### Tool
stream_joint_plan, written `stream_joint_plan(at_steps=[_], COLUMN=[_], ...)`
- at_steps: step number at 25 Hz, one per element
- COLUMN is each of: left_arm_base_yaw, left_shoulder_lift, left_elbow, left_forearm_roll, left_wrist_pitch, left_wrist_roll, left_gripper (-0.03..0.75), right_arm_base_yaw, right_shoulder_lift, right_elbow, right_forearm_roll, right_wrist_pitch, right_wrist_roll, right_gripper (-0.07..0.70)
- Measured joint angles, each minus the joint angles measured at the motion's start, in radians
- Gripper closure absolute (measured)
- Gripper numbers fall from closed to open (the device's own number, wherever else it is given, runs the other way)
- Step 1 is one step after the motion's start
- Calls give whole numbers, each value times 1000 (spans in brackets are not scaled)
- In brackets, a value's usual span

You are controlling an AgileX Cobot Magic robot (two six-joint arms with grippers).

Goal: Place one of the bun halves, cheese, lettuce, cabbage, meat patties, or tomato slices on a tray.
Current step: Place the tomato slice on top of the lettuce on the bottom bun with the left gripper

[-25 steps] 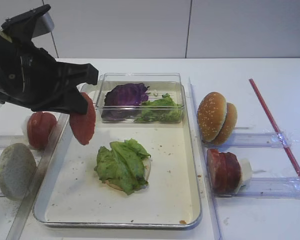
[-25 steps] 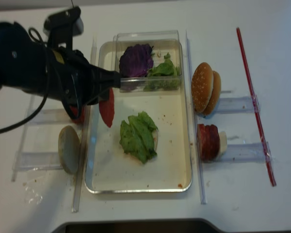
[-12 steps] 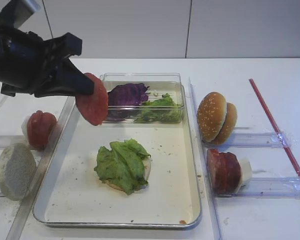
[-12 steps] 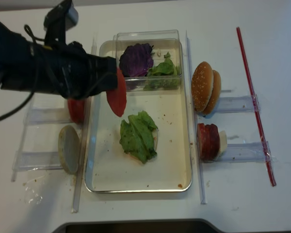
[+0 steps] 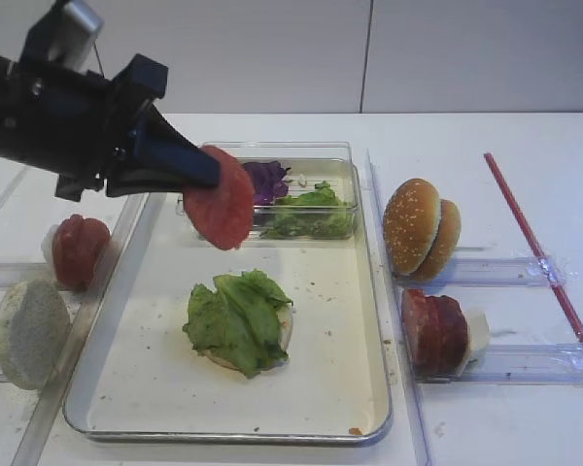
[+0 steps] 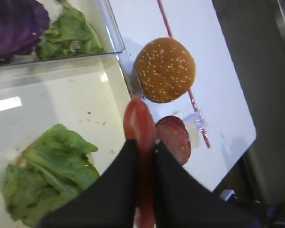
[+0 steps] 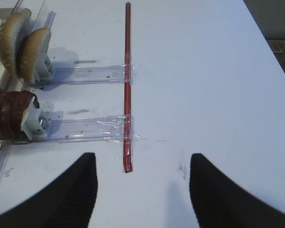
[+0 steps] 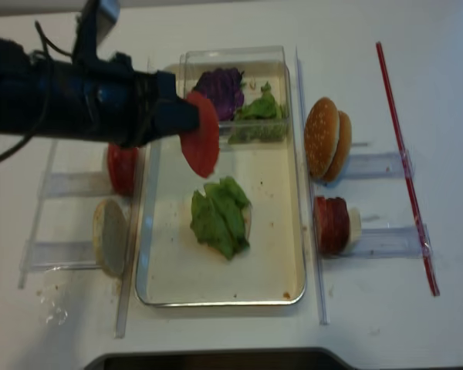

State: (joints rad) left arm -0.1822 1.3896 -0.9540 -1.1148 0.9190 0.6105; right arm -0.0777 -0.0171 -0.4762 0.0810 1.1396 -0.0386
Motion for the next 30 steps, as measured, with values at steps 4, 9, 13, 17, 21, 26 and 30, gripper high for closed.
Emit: stream_joint_plan(at_steps=[4,9,13,17,21,26,30], left_arm_base_yaw=[0,0,0,0,0,0,0], left_shoulder_lift=[108,196,226,232,259,325,368], left_elbow=[0,0,22,74,84,84,84], left_forearm_roll=[-73,-110,-122,-134,-173,-212,-231], left_wrist_pitch=[76,120,144,144,142,130,106], left_wrist_roll=[72,147,201,239,274,311,337], left_gripper=[666,666,666,666,666,666,666], right_arm_base_yaw=[0,0,0,0,0,0,0], right_shoulder_lift=[0,0,0,0,0,0,0], right_elbow=[0,0,0,1,1,1,1], right_forearm_roll=[0,0,0,0,-1,-1,-1], right_wrist_pitch=[0,0,0,-2,-2,-2,-2], right_wrist_roll=[0,0,0,0,0,0,0], right_gripper=[187,187,187,187,187,187,187])
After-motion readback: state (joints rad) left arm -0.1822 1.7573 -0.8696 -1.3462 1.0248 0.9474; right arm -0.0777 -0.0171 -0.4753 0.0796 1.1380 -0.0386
